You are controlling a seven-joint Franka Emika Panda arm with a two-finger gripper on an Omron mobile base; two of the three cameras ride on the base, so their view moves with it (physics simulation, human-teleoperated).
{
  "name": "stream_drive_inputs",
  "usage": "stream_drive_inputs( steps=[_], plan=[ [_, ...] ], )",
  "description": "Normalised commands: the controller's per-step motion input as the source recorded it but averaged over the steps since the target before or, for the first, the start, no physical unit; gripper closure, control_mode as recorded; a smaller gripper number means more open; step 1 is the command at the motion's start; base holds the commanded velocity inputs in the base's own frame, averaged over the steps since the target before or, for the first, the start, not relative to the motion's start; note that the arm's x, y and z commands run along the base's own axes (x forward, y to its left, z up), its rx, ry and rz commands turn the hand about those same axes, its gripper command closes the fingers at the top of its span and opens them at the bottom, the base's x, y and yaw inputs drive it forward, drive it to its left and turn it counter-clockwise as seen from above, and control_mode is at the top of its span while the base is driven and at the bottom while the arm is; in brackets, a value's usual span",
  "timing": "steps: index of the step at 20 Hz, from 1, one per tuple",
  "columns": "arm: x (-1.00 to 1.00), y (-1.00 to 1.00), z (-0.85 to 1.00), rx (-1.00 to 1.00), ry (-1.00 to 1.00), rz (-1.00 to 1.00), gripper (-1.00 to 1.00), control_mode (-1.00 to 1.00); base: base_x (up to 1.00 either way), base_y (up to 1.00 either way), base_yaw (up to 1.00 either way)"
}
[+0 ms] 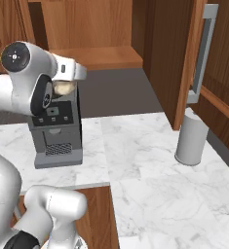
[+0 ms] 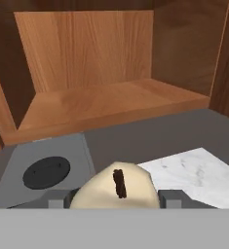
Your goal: Get the candle and the beer from the cabinet and move them to the dining counter.
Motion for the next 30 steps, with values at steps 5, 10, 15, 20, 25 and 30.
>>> stream_drive_inputs(
  steps=[5,10,15,20,25,30],
  plan=[
    [-0.97,0.12,0.00,0.01,0.00,-0.02,1.00,-1.00,0.00,0.00,0.00],
    [-0.73,-0.08,0.00,0.00,0.00,-0.03,1.00,-1.00,0.00,0.00,0.00],
    [-0.72,-0.06,-0.01,0.00,0.02,0.00,1.00,-1.00,0.00,0.00,0.00],
    [-0.64,-0.01,0.00,0.01,0.08,0.00,1.00,-1.00,0.00,0.00,0.00],
    [-0.30,0.00,0.00,0.00,0.15,0.00,1.00,-1.00,0.00,0.00,0.00],
    [0.00,0.00,0.00,0.00,0.12,0.00,1.00,-1.00,0.00,0.00,0.00]
  ],
)
